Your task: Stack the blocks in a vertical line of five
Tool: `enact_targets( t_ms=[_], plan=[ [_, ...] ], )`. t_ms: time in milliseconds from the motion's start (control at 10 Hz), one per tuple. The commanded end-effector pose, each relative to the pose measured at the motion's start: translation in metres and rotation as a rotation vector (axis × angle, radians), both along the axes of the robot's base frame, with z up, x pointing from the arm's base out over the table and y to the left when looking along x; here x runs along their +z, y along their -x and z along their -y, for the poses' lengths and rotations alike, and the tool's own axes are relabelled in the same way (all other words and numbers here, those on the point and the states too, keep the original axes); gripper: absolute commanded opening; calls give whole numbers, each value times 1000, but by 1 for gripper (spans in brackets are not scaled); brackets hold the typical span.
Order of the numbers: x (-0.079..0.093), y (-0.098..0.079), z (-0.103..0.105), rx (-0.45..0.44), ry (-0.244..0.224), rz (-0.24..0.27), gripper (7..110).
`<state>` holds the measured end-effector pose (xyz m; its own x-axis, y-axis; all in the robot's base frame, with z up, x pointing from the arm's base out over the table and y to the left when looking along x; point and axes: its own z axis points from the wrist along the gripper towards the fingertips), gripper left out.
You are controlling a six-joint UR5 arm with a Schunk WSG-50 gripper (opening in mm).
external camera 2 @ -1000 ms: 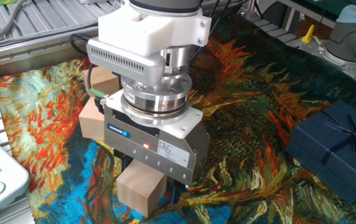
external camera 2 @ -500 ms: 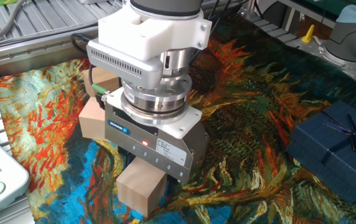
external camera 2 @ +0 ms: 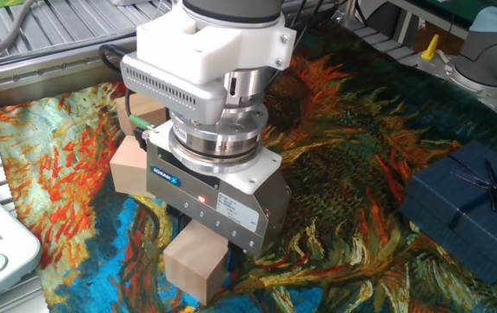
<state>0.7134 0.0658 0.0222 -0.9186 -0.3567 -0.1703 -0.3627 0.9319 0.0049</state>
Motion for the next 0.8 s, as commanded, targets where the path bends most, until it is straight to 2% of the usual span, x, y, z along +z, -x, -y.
enact_targets(
  t_ms=[0, 300, 400, 700],
  plan=[
    [2, -8, -5, 7, -28, 30, 44],
    [1, -8, -6, 38, -39, 32, 44],
    [1, -9, -4, 32, -33, 33, 66],
    [5, -8, -7, 20, -47, 29, 66]
  ],
)
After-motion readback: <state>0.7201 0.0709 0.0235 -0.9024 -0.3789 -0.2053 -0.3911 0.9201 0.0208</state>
